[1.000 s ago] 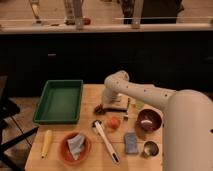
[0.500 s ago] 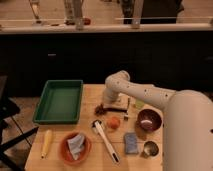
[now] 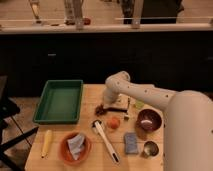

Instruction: Place grapes in table surface

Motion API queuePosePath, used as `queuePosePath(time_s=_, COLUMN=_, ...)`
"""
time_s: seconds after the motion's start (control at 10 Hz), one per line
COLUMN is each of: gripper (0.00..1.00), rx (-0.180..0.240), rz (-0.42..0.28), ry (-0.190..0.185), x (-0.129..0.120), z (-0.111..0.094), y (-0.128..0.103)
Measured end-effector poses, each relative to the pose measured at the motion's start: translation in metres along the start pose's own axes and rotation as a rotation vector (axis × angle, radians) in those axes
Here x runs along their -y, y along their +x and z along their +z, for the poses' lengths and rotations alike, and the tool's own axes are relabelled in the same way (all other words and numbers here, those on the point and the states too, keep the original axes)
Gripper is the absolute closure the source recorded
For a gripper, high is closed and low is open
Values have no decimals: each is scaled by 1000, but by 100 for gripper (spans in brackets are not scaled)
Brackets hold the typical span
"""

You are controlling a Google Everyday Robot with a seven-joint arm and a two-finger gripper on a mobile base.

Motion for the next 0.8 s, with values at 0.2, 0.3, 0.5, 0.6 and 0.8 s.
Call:
queuePosePath(time_s=0.2, gripper=21, rx=10, rz=-12, ry=15, x=-1, z=-1, y=-2)
queuePosePath(time_s=0.3, gripper=20, rx=23, rz=-18, ry=37, x=-1, z=-4, y=-2)
queuePosePath(time_s=0.5, gripper=20, rx=46, rz=-27, ry=95, x=-3, z=-9, y=-2)
queuePosePath(time_s=0.6, gripper=20, rx=56, rz=-28, ry=103, x=-3, z=-11, y=-1)
queuePosePath(time_s=0.8, gripper=20, rx=69, rz=-31, ry=113, x=-2, z=-13, y=-3)
